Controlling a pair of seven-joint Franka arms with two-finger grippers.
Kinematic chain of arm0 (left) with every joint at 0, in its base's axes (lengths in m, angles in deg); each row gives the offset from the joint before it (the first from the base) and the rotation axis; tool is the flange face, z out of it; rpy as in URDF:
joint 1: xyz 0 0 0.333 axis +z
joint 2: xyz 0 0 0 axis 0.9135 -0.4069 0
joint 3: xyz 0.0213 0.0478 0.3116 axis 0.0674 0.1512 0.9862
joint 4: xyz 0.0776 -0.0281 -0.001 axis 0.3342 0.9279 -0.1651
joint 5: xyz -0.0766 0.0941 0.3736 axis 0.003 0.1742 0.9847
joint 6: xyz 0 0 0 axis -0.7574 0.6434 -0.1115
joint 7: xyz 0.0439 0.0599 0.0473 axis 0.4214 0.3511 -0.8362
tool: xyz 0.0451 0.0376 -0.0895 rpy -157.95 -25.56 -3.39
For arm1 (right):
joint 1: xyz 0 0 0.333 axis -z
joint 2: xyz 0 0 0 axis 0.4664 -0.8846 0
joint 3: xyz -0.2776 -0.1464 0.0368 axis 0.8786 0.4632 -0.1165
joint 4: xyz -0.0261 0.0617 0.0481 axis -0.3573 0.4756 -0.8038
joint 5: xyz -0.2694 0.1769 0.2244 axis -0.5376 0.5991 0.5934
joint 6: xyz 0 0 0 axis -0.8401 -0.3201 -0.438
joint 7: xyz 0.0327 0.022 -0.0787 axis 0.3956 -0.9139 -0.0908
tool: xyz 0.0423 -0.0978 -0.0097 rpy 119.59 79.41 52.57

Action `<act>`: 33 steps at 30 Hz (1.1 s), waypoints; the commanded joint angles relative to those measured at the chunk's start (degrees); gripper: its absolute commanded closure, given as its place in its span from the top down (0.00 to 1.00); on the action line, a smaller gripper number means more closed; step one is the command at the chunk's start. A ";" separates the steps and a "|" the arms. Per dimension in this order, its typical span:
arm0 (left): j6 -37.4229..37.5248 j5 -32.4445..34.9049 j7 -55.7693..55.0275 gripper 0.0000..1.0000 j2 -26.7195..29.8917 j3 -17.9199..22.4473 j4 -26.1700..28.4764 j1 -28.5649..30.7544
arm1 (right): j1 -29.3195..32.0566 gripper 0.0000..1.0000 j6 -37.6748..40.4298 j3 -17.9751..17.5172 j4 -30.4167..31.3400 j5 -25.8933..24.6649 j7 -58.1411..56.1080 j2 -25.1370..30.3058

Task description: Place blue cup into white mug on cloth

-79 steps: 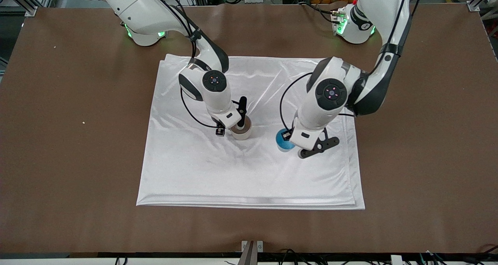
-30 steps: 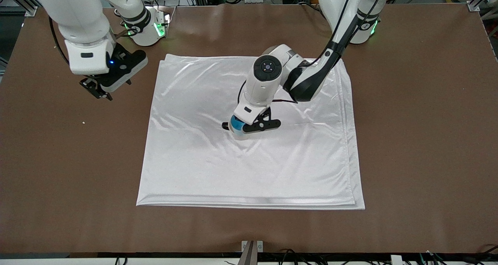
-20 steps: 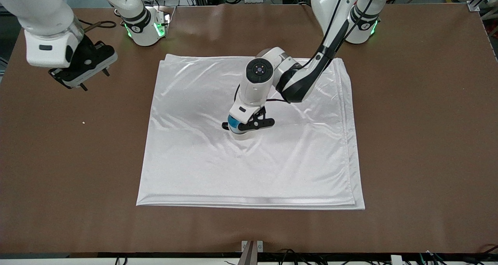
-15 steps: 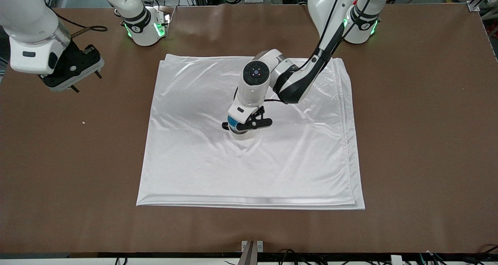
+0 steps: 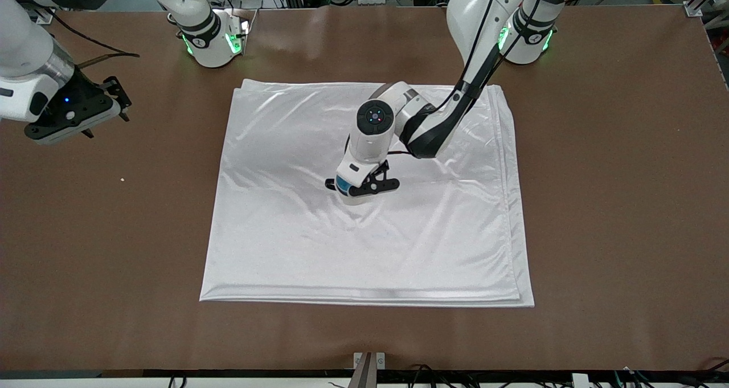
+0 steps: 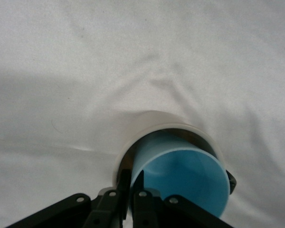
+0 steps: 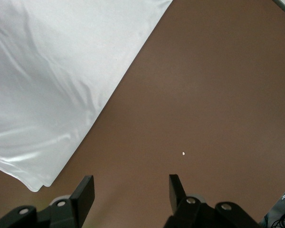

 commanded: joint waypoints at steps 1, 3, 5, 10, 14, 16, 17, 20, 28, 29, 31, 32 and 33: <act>-0.27 -0.45 -0.26 1.00 0.04 0.48 -0.84 -0.53 | 2.92 0.78 0.21 -0.59 -0.46 1.36 1.29 -0.73; -0.18 -0.45 -0.52 1.00 0.21 0.48 -0.84 -0.53 | 3.18 0.83 0.30 -0.59 -0.99 1.36 2.69 -0.82; -0.18 -0.53 -0.61 1.00 0.48 0.48 -0.84 -0.53 | 3.27 0.91 0.21 -0.59 -1.17 1.36 6.81 -0.90; -0.01 -0.45 -0.61 1.00 1.71 0.56 -0.84 -0.35 | 2.57 1.00 0.03 -0.86 -2.13 0.49 16.57 -1.17; 0.34 -0.45 -0.53 1.00 3.11 0.56 -0.84 0.00 | 3.18 1.00 -0.14 -0.95 -3.01 1.27 22.19 -2.13; 0.34 -0.45 -0.44 1.00 3.73 0.56 -0.84 0.17 | 3.19 1.00 -0.14 -0.95 -4.15 1.28 25.09 -2.92; 0.43 -0.45 -0.35 1.00 3.90 0.56 -0.84 0.52 | 3.19 1.00 0.03 -0.95 -4.68 1.28 26.24 -3.01; 0.52 -0.36 -0.18 1.00 4.70 0.56 -0.75 1.75 | 3.27 1.00 0.04 -0.86 -5.56 1.19 28.97 -3.19; 3.50 1.66 2.54 1.00 5.22 0.48 -0.49 6.50 | 4.59 1.00 0.21 -0.68 -7.93 1.71 30.65 -4.15; 3.94 1.92 3.16 1.00 5.66 0.48 -0.49 7.29 | 4.24 1.00 0.21 -0.77 -7.85 1.98 30.65 -4.24; 4.39 2.28 5.09 1.00 6.01 0.48 -0.49 9.39 | 3.71 1.00 0.39 -1.03 -7.67 2.07 31.08 -4.16; 4.56 2.28 6.23 1.00 6.10 0.48 -0.49 10.54 | 3.63 1.00 0.74 -1.12 -7.58 2.07 31.26 -4.16; 5.08 2.28 7.55 1.00 6.45 0.48 -0.49 11.68 | 3.63 1.00 0.83 -1.12 -7.76 2.24 31.26 -4.16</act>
